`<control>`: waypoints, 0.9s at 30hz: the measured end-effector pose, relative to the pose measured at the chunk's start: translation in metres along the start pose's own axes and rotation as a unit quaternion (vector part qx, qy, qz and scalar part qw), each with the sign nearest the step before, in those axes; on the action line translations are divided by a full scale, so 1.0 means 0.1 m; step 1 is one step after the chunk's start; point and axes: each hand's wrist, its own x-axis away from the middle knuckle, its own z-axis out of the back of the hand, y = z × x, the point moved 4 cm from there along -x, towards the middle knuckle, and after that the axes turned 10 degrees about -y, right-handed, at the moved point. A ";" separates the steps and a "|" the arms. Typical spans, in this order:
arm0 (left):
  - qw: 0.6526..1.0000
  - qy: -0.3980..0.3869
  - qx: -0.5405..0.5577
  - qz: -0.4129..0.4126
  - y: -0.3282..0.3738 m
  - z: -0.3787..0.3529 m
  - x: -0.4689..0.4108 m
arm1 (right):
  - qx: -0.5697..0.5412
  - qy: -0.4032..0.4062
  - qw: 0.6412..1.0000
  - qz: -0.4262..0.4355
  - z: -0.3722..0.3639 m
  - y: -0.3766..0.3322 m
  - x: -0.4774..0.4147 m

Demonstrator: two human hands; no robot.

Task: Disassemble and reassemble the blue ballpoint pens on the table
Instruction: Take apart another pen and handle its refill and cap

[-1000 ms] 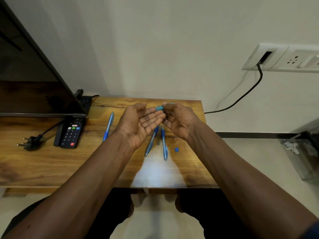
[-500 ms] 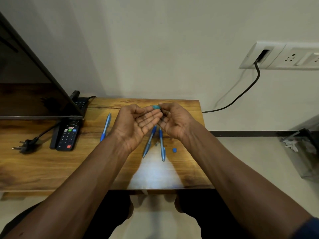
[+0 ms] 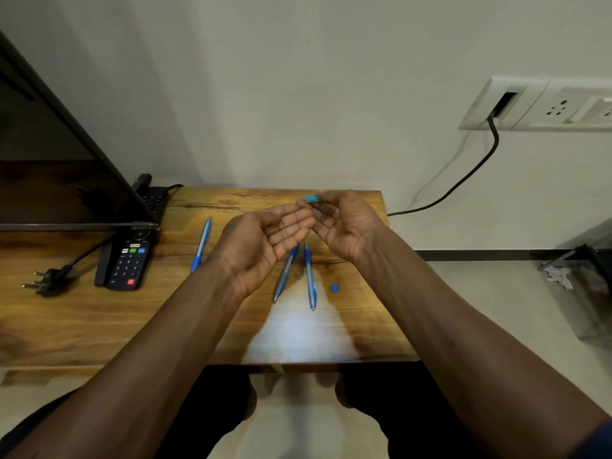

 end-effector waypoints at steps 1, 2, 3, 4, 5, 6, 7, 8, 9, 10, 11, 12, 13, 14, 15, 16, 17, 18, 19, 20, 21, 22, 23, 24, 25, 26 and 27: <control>1.000 -0.004 -0.008 -0.001 0.00 0.00 0.00 | -0.005 0.000 1.000 0.003 0.00 -0.02 0.01; 1.000 -0.007 -0.015 -0.002 0.00 0.00 0.00 | -0.010 0.000 1.000 0.007 -0.01 -0.03 0.01; 1.000 -0.012 -0.021 -0.004 0.00 -0.01 0.00 | -0.013 0.001 1.000 0.010 -0.02 -0.04 0.02; 0.999 -0.019 -0.030 -0.007 0.01 -0.02 0.00 | -0.013 0.002 1.000 0.013 -0.02 -0.05 0.02; 0.999 -0.026 -0.044 -0.010 0.02 -0.03 0.01 | -0.010 0.004 1.000 0.014 -0.02 -0.06 0.02; 0.997 -0.032 -0.061 -0.015 0.04 -0.03 0.01 | -0.003 0.006 1.000 0.014 -0.01 -0.06 0.02; 0.996 -0.038 -0.081 -0.021 0.06 -0.04 0.02 | 0.007 0.010 1.000 0.014 0.00 -0.06 0.02; 0.994 -0.044 -0.098 -0.027 0.08 -0.04 0.02 | 0.019 0.014 1.000 0.012 0.02 -0.05 0.02; 0.992 -0.049 -0.110 -0.032 0.10 -0.04 0.03 | 0.026 0.018 0.999 0.009 0.04 -0.04 0.02; 0.991 -0.051 -0.118 -0.035 0.12 -0.03 0.04 | 0.030 0.019 0.999 0.005 0.06 -0.02 0.02; 0.990 -0.052 -0.126 -0.036 0.14 -0.02 0.05 | 0.030 0.019 0.999 -0.001 0.08 0.00 0.03; 0.989 -0.053 -0.134 -0.035 0.15 -0.01 0.05 | 0.029 0.018 0.999 -0.009 0.10 0.02 0.04; 0.988 -0.053 -0.140 -0.032 0.16 0.00 0.06 | 0.026 0.017 0.999 -0.016 0.11 0.05 0.05; 0.988 -0.052 -0.143 -0.028 0.16 0.01 0.06 | 0.022 0.015 0.999 -0.023 0.13 0.08 0.05; 0.988 -0.051 -0.146 -0.021 0.15 0.02 0.06 | 0.019 0.012 0.999 -0.030 0.15 0.12 0.06; 0.987 -0.050 -0.152 -0.011 0.14 0.03 0.06 | 0.019 0.010 0.999 -0.038 0.16 0.16 0.06; 0.986 -0.050 -0.161 -0.001 0.12 0.04 0.06 | 0.018 0.009 0.999 -0.046 0.17 0.21 0.06; 0.984 -0.049 -0.173 0.009 0.10 0.05 0.06 | 0.015 0.010 0.998 -0.052 0.18 0.25 0.05; 0.981 -0.049 -0.185 0.018 0.09 0.06 0.05 | 0.011 0.013 0.998 -0.056 0.20 0.30 0.05; 0.979 -0.048 -0.196 0.025 0.07 0.07 0.04 | 0.006 0.017 0.998 -0.058 0.21 0.33 0.04; 0.977 -0.049 -0.207 0.031 0.06 0.09 0.04 | 0.002 0.021 0.998 -0.060 0.22 0.34 0.04; 0.974 -0.051 -0.216 0.037 0.06 0.09 0.03 | -0.001 0.023 0.998 -0.062 0.23 0.35 0.03; 0.973 -0.053 -0.222 0.043 0.05 0.10 0.04 | -0.003 0.022 0.998 -0.065 0.23 0.36 0.03; 0.972 -0.055 -0.224 0.046 0.05 0.10 0.04 | -0.005 0.018 0.997 -0.069 0.23 0.35 0.03; 0.972 -0.056 -0.222 0.048 0.06 0.10 0.04 | -0.007 0.014 0.997 -0.073 0.22 0.35 0.03; 0.973 -0.055 -0.219 0.050 0.06 0.11 0.04 | -0.008 0.012 0.997 -0.077 0.22 0.34 0.03; 0.973 -0.053 -0.217 0.052 0.07 0.12 0.05 | -0.007 0.011 0.997 -0.079 0.22 0.34 0.04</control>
